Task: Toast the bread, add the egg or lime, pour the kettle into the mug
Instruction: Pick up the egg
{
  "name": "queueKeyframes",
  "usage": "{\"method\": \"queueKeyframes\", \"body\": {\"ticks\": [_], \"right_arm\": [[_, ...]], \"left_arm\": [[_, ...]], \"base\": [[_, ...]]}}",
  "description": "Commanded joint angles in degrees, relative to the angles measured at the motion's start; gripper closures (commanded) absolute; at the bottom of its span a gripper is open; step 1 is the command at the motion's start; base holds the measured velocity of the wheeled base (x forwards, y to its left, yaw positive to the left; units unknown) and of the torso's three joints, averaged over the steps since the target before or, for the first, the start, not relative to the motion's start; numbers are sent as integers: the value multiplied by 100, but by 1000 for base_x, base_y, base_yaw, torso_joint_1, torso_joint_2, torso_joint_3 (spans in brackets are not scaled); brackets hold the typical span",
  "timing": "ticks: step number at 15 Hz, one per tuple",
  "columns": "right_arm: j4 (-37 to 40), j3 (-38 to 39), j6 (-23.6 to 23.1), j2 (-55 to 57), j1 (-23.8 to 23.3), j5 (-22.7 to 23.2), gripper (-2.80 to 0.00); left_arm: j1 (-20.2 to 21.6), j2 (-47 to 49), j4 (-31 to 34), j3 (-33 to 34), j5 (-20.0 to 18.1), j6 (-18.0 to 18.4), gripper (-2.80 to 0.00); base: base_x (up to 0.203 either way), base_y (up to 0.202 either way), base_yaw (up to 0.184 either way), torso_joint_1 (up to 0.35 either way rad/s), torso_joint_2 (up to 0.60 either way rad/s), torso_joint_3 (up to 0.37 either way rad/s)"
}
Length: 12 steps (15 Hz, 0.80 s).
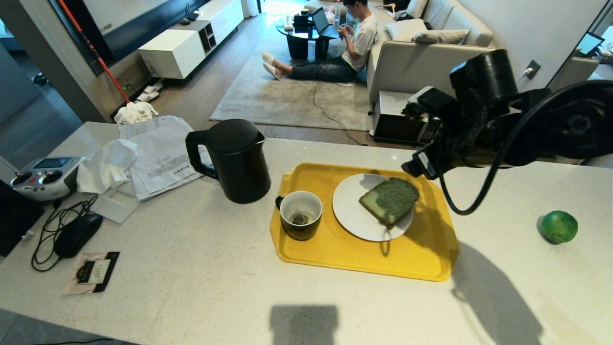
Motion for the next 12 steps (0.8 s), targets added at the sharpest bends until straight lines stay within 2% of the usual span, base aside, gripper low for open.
{"method": "queueKeyframes", "body": {"ticks": [1,8,9,12], "right_arm": [[16,434,0,-843,-134,-82,-280],[45,1667,223,-2365,-386,-81,-280],[46,1872,225,-2584,-475,-81,0],[46,2313,226,-3229,-810,-19,0]], "left_arm": [[4,-4,-3,9,2,0,0],[-4,-4,-3,9,1,0,0],[-1,-4,-3,9,5,0,0],[4,-4,-3,9,1,0,0]], "base": [[0,0,0,0,0,0],[0,0,0,0,0,0],[0,0,0,0,0,0],[0,0,0,0,0,0]]}}
